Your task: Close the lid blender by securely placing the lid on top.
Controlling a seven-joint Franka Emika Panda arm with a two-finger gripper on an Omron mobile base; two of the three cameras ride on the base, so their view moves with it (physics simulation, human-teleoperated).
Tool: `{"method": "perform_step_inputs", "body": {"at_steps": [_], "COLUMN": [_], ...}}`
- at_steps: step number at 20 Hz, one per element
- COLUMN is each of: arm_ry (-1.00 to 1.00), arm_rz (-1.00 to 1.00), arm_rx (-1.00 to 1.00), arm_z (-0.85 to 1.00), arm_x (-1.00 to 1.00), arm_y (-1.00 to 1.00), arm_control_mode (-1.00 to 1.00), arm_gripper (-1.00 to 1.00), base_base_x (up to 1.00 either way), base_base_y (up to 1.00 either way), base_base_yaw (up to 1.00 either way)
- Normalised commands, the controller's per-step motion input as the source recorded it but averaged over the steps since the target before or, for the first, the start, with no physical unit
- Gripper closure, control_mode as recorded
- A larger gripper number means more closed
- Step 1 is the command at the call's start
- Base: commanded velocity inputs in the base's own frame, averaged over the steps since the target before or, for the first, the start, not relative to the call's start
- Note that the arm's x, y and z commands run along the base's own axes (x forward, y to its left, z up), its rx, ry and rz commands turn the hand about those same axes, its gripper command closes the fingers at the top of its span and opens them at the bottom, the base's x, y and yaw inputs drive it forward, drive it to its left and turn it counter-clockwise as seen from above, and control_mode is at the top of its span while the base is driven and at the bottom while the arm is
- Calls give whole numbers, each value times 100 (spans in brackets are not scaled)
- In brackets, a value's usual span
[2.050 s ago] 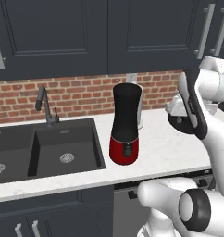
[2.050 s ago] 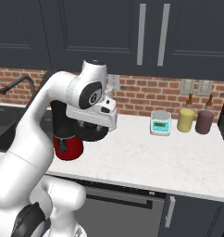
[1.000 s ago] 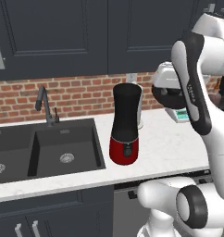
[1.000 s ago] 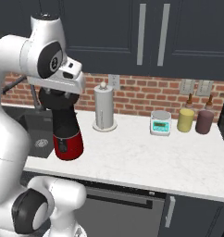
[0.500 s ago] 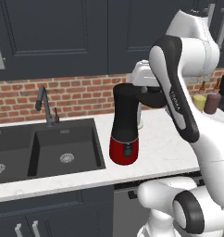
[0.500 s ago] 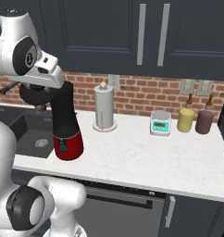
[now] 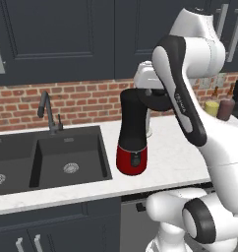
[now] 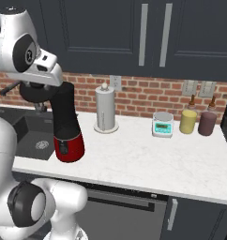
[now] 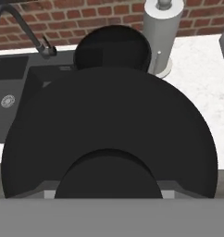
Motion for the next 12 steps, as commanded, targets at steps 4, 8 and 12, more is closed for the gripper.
{"method": "perform_step_inputs", "body": {"at_steps": [4,8,12], "arm_ry": [8,7,4], "arm_rz": [0,0,0], "arm_rx": [0,-2,-4], "arm_z": [4,0,0], "arm_x": [30,27,28], "arm_y": [0,0,1], "arm_control_mode": [-100,-100,-100], "arm_gripper": [100,100,100], "base_base_x": [0,0,0], "base_base_y": [0,0,0], "base_base_yaw": [0,0,0]}}
